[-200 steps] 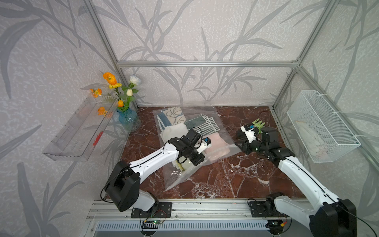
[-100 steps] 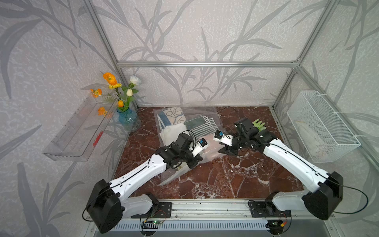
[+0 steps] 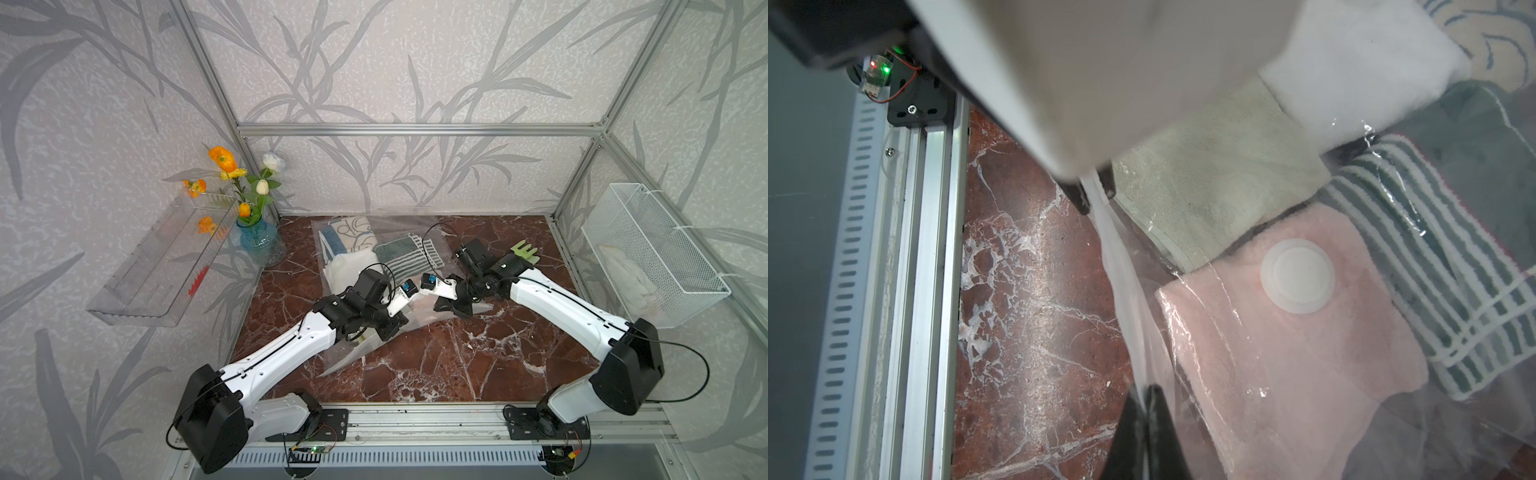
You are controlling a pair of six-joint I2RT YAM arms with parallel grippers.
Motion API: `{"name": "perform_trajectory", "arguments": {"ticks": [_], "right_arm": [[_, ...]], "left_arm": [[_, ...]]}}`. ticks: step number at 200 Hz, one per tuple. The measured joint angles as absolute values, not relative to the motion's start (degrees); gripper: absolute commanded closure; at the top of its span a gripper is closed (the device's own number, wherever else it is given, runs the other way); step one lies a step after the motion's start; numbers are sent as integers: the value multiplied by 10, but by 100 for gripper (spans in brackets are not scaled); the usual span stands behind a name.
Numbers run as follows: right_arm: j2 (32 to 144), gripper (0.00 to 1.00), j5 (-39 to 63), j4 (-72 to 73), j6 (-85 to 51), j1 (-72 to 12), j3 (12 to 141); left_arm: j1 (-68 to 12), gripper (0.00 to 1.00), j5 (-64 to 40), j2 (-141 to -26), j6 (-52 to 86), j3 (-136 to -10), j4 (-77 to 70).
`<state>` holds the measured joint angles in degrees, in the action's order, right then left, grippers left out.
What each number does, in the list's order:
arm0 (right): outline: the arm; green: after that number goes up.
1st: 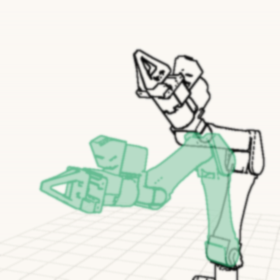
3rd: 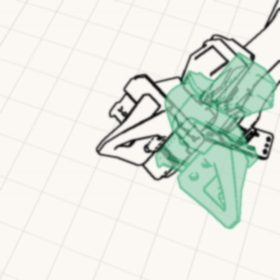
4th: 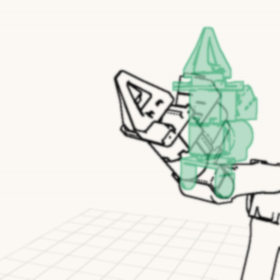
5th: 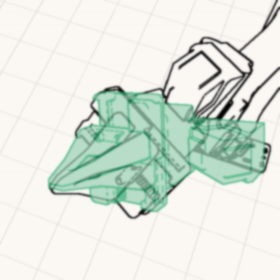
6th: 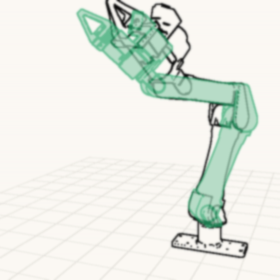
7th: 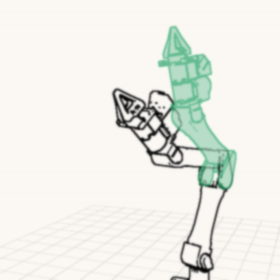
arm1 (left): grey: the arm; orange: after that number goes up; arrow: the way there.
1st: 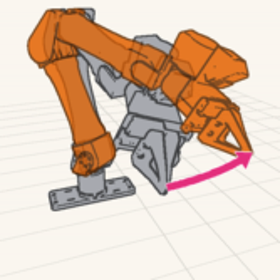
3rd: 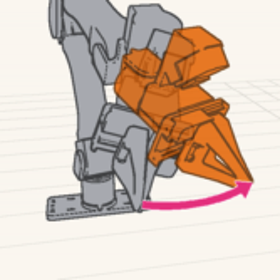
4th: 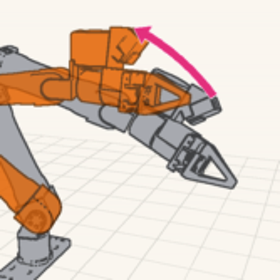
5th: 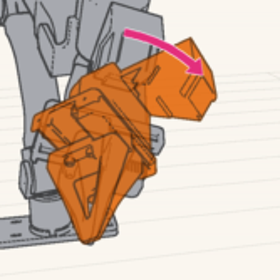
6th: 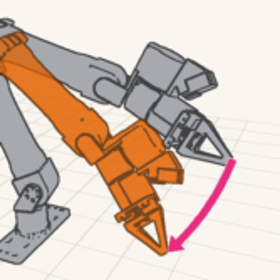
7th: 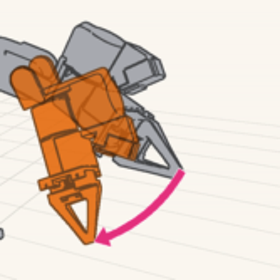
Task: Place the folded towel into the vacuum bag
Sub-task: Close the vacuum bag at the center of the board.
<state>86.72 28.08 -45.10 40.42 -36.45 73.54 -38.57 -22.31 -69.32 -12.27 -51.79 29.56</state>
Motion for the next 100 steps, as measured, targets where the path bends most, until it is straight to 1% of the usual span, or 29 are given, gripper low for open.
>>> {"name": "perform_trajectory", "arguments": {"ticks": [34,61,100], "right_arm": [[826,100,284,-406,354,-354,678],[802,100,305,-367,290,-307,642],[783,100,302,-345,209,-258,625]], "left_arm": [[-391,100,-213,-711,-123,-553,347],[-396,100,-209,-733,-122,-582,369],[-396,100,-178,-748,-120,-606,415]]}}
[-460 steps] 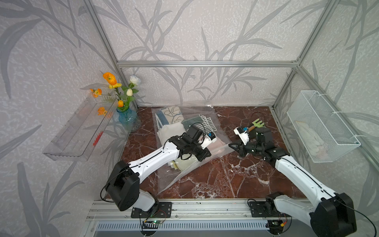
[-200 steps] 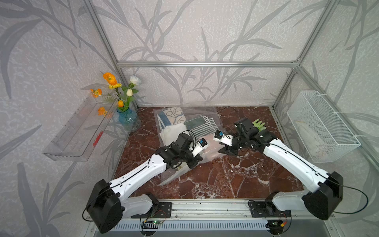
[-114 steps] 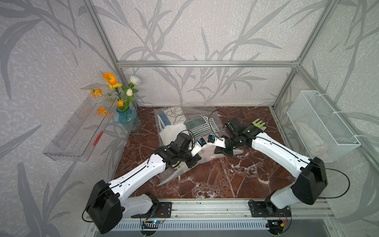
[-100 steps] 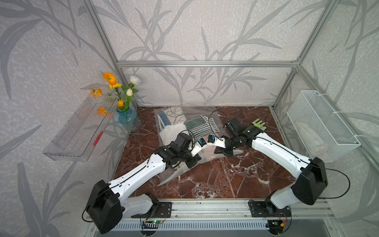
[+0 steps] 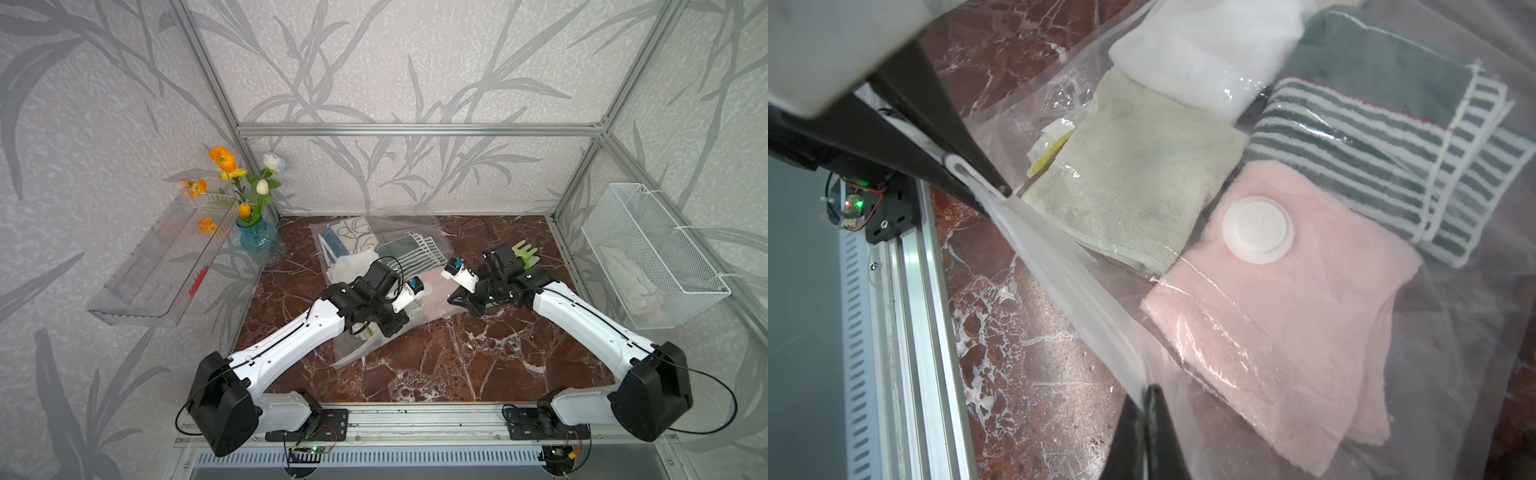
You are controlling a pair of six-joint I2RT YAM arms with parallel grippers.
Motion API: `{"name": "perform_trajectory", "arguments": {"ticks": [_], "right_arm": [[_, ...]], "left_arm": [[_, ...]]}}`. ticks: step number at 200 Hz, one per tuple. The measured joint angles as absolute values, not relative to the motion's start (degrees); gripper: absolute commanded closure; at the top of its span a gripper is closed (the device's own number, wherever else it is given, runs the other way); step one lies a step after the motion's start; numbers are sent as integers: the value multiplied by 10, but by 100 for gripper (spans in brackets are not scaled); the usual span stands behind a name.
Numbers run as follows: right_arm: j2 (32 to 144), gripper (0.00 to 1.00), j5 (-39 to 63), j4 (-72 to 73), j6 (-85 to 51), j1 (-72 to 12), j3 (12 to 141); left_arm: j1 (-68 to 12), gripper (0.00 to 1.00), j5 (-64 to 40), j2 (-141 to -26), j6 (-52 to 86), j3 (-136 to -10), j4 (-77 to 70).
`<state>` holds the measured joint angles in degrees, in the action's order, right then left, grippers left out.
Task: Place the folded towel into the vacuum bag
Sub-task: Close the vacuum bag at the center of the board.
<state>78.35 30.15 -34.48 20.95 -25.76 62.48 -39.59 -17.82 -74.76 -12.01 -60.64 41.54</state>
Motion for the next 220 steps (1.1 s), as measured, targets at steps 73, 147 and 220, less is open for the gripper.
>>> {"name": "perform_trajectory", "arguments": {"ticks": [73,147,220], "right_arm": [[796,100,253,-313,78,-207,627],[886,100,181,-326,-76,-137,702],[886,90,177,-329,-96,-126,702]], "left_arm": [[-396,100,-123,-761,-98,-655,512],[-391,100,-89,-798,-88,-660,546],[-389,94,-88,-797,-91,-664,568]]}}
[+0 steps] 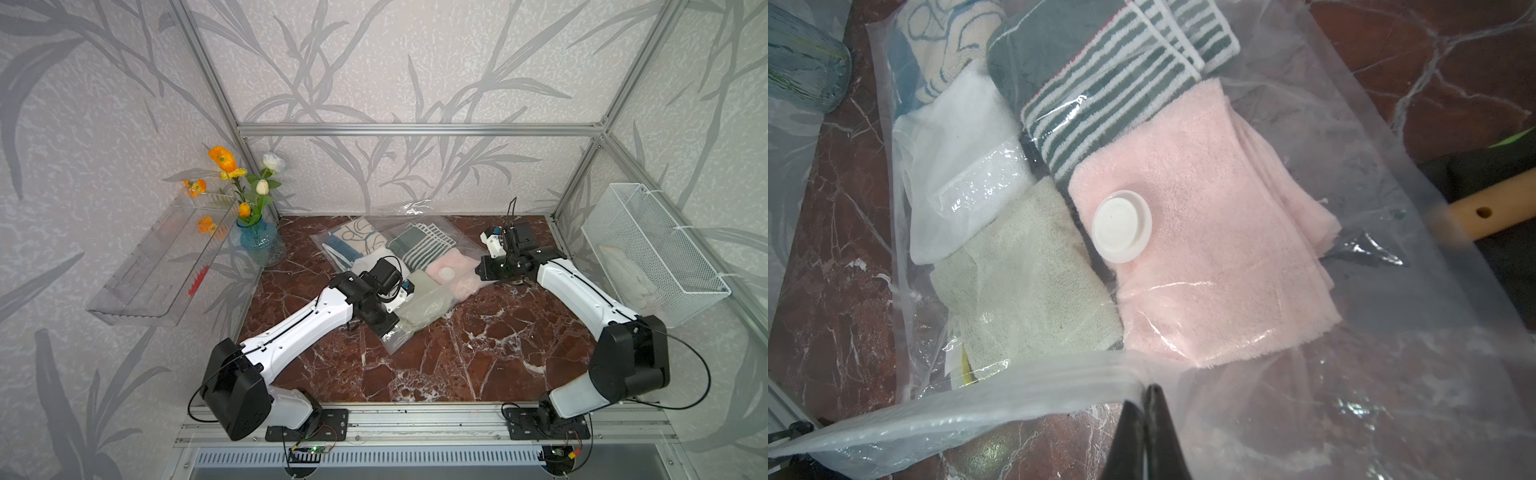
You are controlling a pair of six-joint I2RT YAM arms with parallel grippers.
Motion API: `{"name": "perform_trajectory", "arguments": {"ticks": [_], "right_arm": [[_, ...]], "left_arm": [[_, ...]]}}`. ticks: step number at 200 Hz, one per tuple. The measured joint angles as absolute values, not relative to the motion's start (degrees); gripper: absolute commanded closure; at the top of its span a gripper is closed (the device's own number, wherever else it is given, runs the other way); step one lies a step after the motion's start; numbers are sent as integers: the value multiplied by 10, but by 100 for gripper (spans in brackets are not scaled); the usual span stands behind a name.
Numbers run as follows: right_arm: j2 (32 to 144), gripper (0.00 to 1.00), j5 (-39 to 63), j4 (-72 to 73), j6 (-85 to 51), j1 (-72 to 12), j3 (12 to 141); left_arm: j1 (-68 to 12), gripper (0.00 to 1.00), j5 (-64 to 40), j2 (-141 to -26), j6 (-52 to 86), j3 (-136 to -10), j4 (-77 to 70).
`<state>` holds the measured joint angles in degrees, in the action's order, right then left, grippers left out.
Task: Place the folded towel into the vacuum bag
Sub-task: Close the vacuum bag at the center of the board, then adjust the vacuum bag at the center of the board.
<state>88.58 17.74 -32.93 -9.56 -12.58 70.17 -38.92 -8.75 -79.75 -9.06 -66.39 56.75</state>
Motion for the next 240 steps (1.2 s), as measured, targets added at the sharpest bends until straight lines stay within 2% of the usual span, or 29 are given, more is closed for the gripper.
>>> {"name": "perform_trajectory", "arguments": {"ticks": [7,17,29,41,62,97,119,141,186,240], "right_arm": [[884,76,181,-331,-95,-126,702],[879,62,183,-333,-93,-122,702],[865,56,185,-331,-94,-115,702],[843,54,182,-329,-96,-111,704],[820,54,169,-339,-94,-117,736],[859,54,132,-342,-81,-166,780],[924,55,96,-349,-72,-215,772],[988,57,70,-349,-71,-237,739],[1065,67,56,-325,-90,-252,694],[1034,72,73,-237,-174,-351,614]], "left_arm": [[-389,85,-88,-796,-91,-665,572],[-389,73,-91,-791,-94,-669,586],[-387,64,-100,-778,-90,-675,618],[-385,58,-115,-758,-88,-685,631],[-385,53,-143,-706,-77,-707,609],[-385,53,-171,-667,-57,-711,514],[-385,53,-179,-711,-24,-680,404],[-385,55,-162,-810,16,-631,291],[-377,60,-57,-1001,65,-628,233],[-318,61,35,-1018,125,-613,218]]}}
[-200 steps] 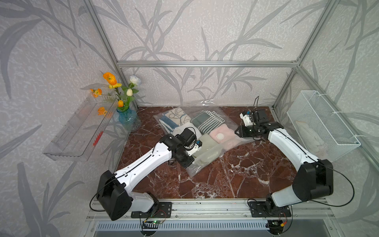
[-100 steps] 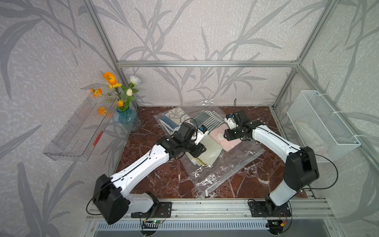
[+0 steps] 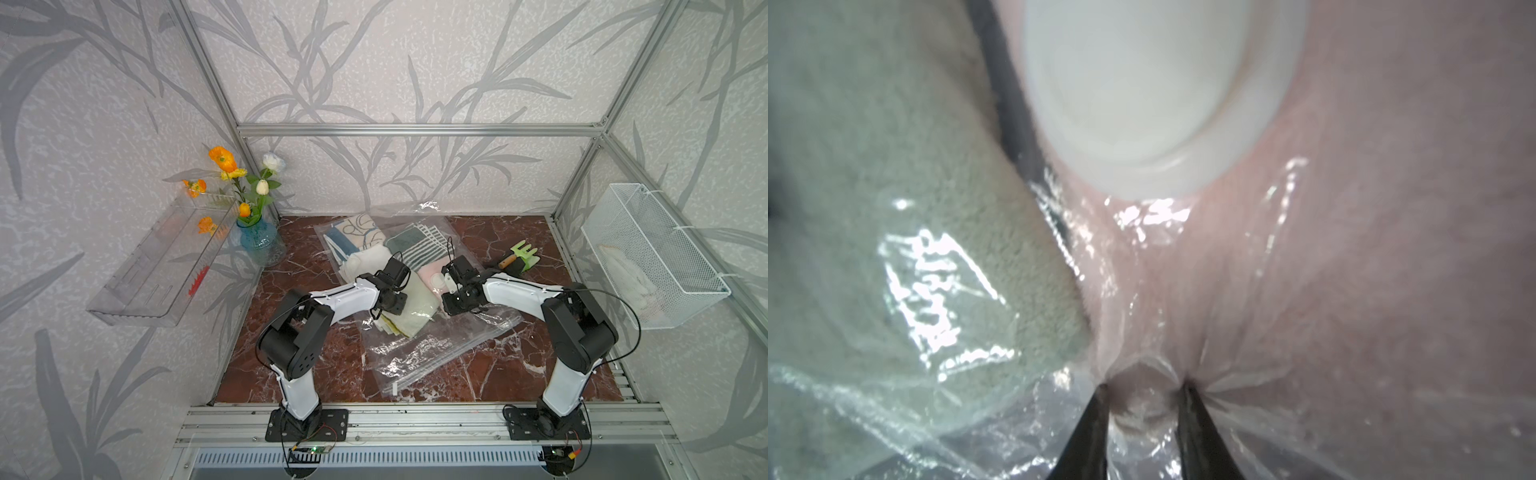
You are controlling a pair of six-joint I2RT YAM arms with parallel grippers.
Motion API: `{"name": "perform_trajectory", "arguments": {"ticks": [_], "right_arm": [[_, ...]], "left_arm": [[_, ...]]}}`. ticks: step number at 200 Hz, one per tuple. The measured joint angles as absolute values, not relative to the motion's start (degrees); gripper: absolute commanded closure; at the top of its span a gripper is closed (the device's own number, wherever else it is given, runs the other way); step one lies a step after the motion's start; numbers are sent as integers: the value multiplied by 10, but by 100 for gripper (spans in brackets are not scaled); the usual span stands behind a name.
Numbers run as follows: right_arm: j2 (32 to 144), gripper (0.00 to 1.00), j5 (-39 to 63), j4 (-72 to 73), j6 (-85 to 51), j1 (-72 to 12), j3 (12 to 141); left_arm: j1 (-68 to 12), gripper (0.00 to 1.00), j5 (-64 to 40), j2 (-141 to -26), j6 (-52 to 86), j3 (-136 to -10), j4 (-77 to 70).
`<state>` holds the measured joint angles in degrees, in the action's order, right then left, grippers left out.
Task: Place the folded towel into the vacuum bag
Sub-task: Adjust the vacuum bag at the center of the board.
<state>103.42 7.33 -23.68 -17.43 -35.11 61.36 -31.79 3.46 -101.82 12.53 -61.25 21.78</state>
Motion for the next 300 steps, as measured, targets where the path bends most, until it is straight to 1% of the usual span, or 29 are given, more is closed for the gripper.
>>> {"name": "perform_trajectory", "arguments": {"ticks": [23,45,58,73,96,122,144,160,171,197,224,250,266,276,286,295,300], "right_arm": [[1030,72,114,-207,-219,-412,597],[1028,70,157,-200,-246,-439,594],[1017,67,170,-207,-250,-432,594],[983,61,176,-223,-246,-405,593],[934,61,162,-239,-222,-340,604],[958,61,110,-255,-187,-291,640],[993,62,85,-254,-178,-291,641],[1022,64,84,-252,-178,-298,638],[1032,66,82,-240,-182,-305,631],[1018,69,82,-203,-199,-329,601],[1000,69,112,-183,-219,-359,576],[982,66,131,-214,-220,-367,577],[966,65,133,-257,-206,-353,598],[952,61,134,-271,-196,-337,612],[924,52,135,-273,-184,-317,620],[891,34,133,-267,-174,-301,619],[869,22,130,-258,-167,-292,613]], "left_arm": [[-281,60,69,-1006,133,-604,225],[-257,60,100,-995,133,-604,246],[-248,60,113,-985,133,-603,262],[-248,60,108,-964,138,-602,280],[-267,59,62,-927,159,-600,275],[-313,58,2,-905,205,-584,229],[-341,58,-23,-907,237,-562,194],[-340,58,-23,-920,253,-550,185],[-336,58,-15,-935,260,-544,185],[-319,59,4,-952,271,-531,184],[-292,58,20,-940,273,-522,192],[-278,58,34,-924,271,-520,211],[-276,57,41,-902,268,-520,231],[-276,55,44,-881,265,-520,244],[-276,49,47,-846,260,-520,253],[-276,31,51,-808,252,-519,253],[-276,24,55,-781,247,-516,248]]}}
